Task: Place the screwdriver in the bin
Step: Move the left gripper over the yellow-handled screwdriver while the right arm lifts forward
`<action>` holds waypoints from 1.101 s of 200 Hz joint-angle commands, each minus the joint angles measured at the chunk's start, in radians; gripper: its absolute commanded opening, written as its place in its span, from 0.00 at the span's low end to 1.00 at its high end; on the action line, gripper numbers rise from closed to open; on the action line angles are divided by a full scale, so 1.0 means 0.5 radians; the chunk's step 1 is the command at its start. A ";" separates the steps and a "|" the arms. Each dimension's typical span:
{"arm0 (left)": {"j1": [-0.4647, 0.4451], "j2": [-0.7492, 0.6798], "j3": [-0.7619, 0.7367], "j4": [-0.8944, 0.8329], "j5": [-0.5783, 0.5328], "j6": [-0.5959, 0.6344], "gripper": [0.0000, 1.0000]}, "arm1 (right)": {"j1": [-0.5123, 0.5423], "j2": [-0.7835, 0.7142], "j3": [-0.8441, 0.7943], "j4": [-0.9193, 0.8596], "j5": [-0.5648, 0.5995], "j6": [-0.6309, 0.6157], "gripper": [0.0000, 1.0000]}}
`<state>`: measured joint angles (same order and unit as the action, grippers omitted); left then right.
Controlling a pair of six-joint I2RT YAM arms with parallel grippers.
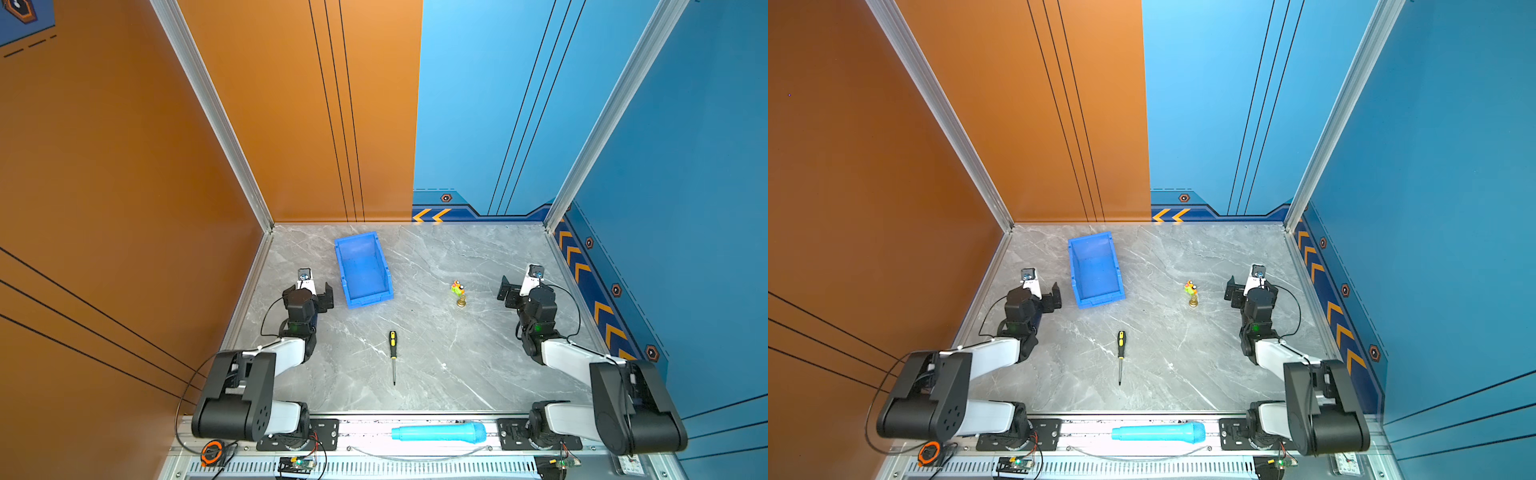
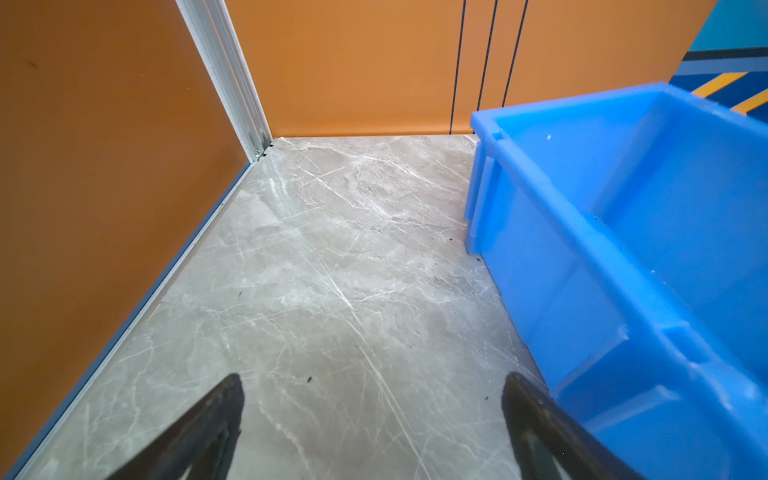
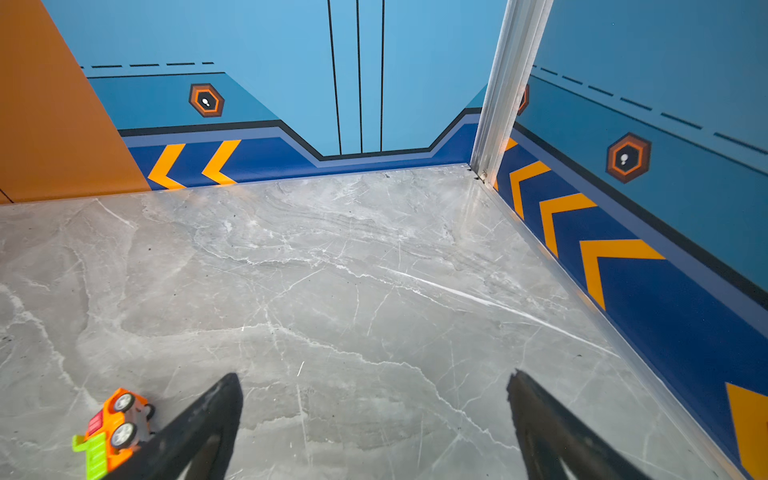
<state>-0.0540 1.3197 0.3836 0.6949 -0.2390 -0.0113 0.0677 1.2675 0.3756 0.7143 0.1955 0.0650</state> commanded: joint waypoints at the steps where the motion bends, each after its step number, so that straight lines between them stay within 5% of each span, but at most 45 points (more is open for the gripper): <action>1: -0.023 -0.221 0.124 -0.564 -0.094 -0.091 0.98 | 0.062 -0.178 0.093 -0.398 0.089 0.095 1.00; 86: -0.271 -0.636 0.782 -2.465 0.060 -0.810 0.98 | 0.570 -0.436 0.740 -2.046 0.252 0.698 1.00; 151: -0.879 -0.581 0.902 -2.746 0.165 -1.168 0.98 | 0.975 -0.510 0.733 -2.075 0.126 0.823 1.00; 182: -1.211 -0.350 0.922 -2.740 0.082 -1.412 0.98 | 1.024 -0.421 0.723 -1.971 -0.072 0.642 1.00; 220: -1.381 0.013 0.984 -2.624 0.148 -1.580 0.98 | 1.037 -0.371 0.686 -1.879 -0.337 0.555 1.00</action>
<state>-0.7105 1.2385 0.8314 -0.6209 -0.1772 -0.7036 0.5781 1.0721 0.7288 -0.2665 0.1459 0.3889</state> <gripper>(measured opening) 0.981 0.999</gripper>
